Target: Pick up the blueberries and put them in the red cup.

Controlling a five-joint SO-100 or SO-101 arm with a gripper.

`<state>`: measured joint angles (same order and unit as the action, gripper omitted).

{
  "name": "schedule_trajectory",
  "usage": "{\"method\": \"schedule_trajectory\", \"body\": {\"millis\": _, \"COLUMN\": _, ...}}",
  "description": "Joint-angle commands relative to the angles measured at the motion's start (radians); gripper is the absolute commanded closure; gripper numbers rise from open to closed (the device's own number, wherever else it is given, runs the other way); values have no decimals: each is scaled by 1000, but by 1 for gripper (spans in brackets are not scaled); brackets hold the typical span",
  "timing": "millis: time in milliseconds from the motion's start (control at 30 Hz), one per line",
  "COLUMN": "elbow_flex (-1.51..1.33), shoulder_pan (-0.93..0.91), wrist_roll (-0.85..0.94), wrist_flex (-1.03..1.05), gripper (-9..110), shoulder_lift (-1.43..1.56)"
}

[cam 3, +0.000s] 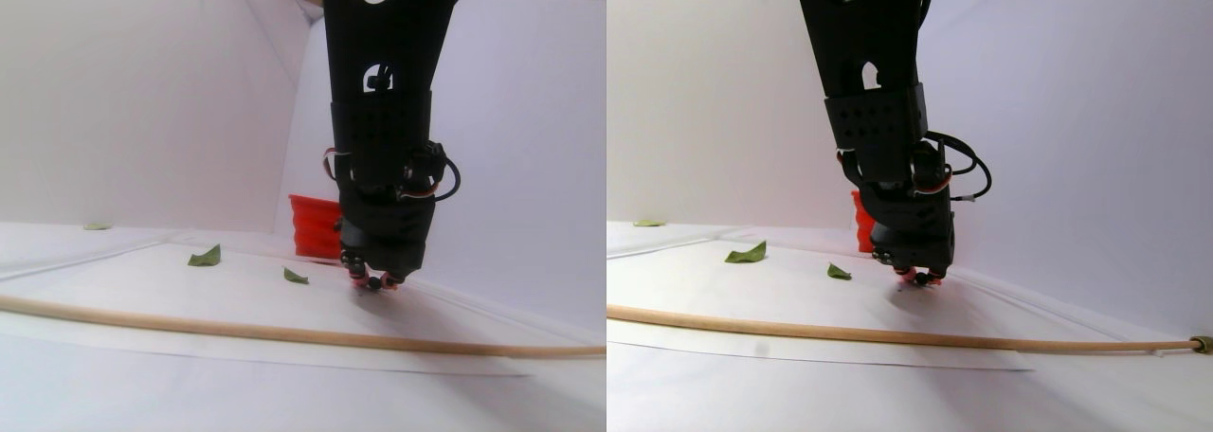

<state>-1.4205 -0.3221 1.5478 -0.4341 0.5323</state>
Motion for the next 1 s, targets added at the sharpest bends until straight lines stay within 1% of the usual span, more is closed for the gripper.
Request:
{"method": "schedule_trajectory", "body": {"millis": 0, "elbow_flex": -11, "shoulder_pan": 3, "wrist_roll": 17, "wrist_flex": -29, "gripper": 90, "shoulder_lift": 163}}
{"method": "schedule_trajectory", "body": {"millis": 967, "elbow_flex": -176, "shoulder_pan": 46, "wrist_roll": 120, "wrist_flex": -92, "gripper": 89, "shoulder_lift": 439}}
